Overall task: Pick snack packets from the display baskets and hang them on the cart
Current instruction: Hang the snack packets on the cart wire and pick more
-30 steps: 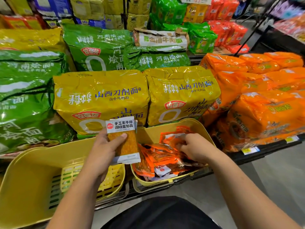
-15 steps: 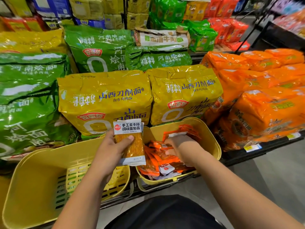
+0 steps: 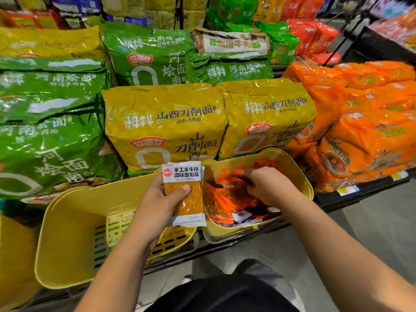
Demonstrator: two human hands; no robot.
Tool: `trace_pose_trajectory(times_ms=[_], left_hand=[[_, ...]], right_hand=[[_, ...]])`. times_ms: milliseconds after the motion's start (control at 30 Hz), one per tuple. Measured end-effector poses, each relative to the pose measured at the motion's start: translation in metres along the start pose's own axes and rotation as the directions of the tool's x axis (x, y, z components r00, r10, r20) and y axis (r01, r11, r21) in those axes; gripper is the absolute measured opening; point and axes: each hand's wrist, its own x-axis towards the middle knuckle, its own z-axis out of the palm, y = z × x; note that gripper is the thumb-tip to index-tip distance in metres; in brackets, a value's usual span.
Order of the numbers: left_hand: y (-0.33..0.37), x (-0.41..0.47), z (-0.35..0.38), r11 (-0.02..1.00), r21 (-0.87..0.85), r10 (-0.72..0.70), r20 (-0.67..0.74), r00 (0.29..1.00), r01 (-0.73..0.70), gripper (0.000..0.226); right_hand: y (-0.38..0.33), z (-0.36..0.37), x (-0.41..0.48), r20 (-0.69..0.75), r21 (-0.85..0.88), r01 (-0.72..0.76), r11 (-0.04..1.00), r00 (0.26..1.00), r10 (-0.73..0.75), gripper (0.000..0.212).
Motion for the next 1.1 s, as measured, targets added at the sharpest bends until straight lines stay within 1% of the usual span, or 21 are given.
trace_pose_trajectory(times_ms=[33, 67, 100, 133, 167, 200, 233, 267, 300, 367, 400, 467, 500, 600, 700, 767, 833, 867, 967, 1000, 1100], left_hand=[[0.0, -0.002, 0.0, 1.0, -0.008, 0.001, -0.001, 1.0, -0.001, 0.029], [-0.001, -0.003, 0.001, 1.0, -0.016, 0.003, -0.007, 1.0, -0.003, 0.029], [-0.002, -0.004, 0.002, 1.0, -0.022, 0.005, -0.019, 1.0, -0.005, 0.029], [-0.003, -0.005, 0.004, 1.0, -0.028, 0.007, -0.033, 0.999, -0.008, 0.029], [-0.002, -0.006, 0.008, 0.999, -0.032, 0.011, -0.048, 0.999, -0.013, 0.03], [-0.002, -0.008, 0.011, 0.999, -0.038, 0.015, -0.059, 0.998, -0.018, 0.031], [-0.001, -0.01, 0.016, 0.999, -0.042, 0.024, -0.067, 0.997, -0.027, 0.032], [-0.001, -0.011, 0.021, 0.998, -0.044, 0.032, -0.07, 0.997, -0.035, 0.033], [-0.001, -0.013, 0.024, 0.998, -0.045, 0.039, -0.072, 0.997, -0.042, 0.034], [-0.002, -0.016, 0.034, 0.998, -0.038, 0.056, -0.093, 0.994, -0.059, 0.034], [-0.002, -0.016, 0.04, 0.997, -0.031, 0.065, -0.108, 0.992, -0.069, 0.034], [-0.004, -0.018, 0.051, 0.996, -0.024, 0.08, -0.135, 0.988, -0.084, 0.033], [-0.004, -0.02, 0.061, 0.995, -0.023, 0.089, -0.155, 0.984, -0.093, 0.033], [-0.007, -0.027, 0.088, 0.993, -0.036, 0.099, -0.216, 0.971, -0.109, 0.034], [-0.014, -0.036, 0.114, 0.995, -0.046, 0.077, -0.252, 0.965, -0.092, 0.035], [-0.018, -0.045, 0.131, 0.994, -0.042, 0.081, -0.286, 0.955, -0.097, 0.032], [-0.021, -0.057, 0.144, 0.992, -0.047, 0.094, -0.33, 0.939, -0.115, 0.031], [-0.022, -0.063, 0.15, 0.991, -0.051, 0.096, -0.354, 0.93, -0.121, 0.034], [-0.032, -0.085, 0.164, 0.985, -0.071, 0.107, -0.448, 0.888, -0.155, 0.039], [-0.037, -0.093, 0.166, 0.983, -0.07, 0.114, -0.491, 0.864, -0.17, 0.036], [-0.05, -0.119, 0.17, 0.98, -0.078, 0.101, -0.598, 0.795, -0.184, 0.032]], right_hand=[[0.003, -0.003, -0.011, -0.132, 0.128, 0.012, 0.992, 0.991, 0.005, 0.032], [0.005, -0.007, -0.022, -0.232, 0.292, 0.05, 0.955, 0.972, 0.02, 0.031], [0.007, -0.011, -0.031, -0.287, 0.492, 0.105, 0.865, 0.957, 0.047, 0.033], [0.007, -0.012, -0.037, -0.29, 0.699, 0.152, 0.699, 0.954, 0.083, 0.035], [0.007, -0.013, -0.045, -0.275, 0.862, 0.196, 0.467, 0.955, 0.108, 0.039], [0.008, -0.01, -0.05, -0.249, 0.952, 0.218, 0.214, 0.96, 0.13, 0.044], [0.009, -0.007, -0.053, -0.208, 0.977, 0.213, -0.021, 0.967, 0.15, 0.047], [0.011, -0.004, -0.054, -0.155, 0.962, 0.185, -0.198, 0.975, 0.157, 0.046], [0.01, -0.003, -0.056, -0.105, 0.932, 0.151, -0.33, 0.983, 0.151, 0.044], [0.016, 0.001, -0.055, -0.025, 0.86, 0.08, -0.504, 0.993, 0.115, 0.039], [0.021, 0.004, -0.054, -0.003, 0.821, 0.056, -0.569, 0.996, 0.095, 0.042], [0.03, 0.007, -0.051, 0.04, 0.781, -0.019, -0.625, 0.999, 0.02, 0.068], [0.035, 0.005, -0.052, 0.062, 0.771, -0.066, -0.633, 0.998, -0.028, 0.071], [0.055, 0.006, -0.051, 0.122, 0.762, -0.179, -0.623, 0.984, -0.133, 0.056], [0.072, 0.003, -0.059, 0.061, 0.693, -0.203, -0.692, 0.973, -0.224, 0.049], [0.084, 0.005, -0.062, 0.059, 0.683, -0.245, -0.688, 0.957, -0.283, 0.045], [0.093, 0.007, -0.063, 0.088, 0.732, -0.289, -0.617, 0.938, -0.335, 0.067], [0.095, 0.008, -0.064, 0.094, 0.76, -0.309, -0.572, 0.923, -0.374, 0.07], [0.098, 0.009, -0.066, 0.067, 0.794, -0.335, -0.507, 0.878, -0.474, 0.044], [0.096, 0.009, -0.067, 0.071, 0.814, -0.335, -0.474, 0.867, -0.492, 0.044], [0.086, 0.011, -0.072, 0.082, 0.854, -0.356, -0.379, 0.812, -0.578, 0.056]])
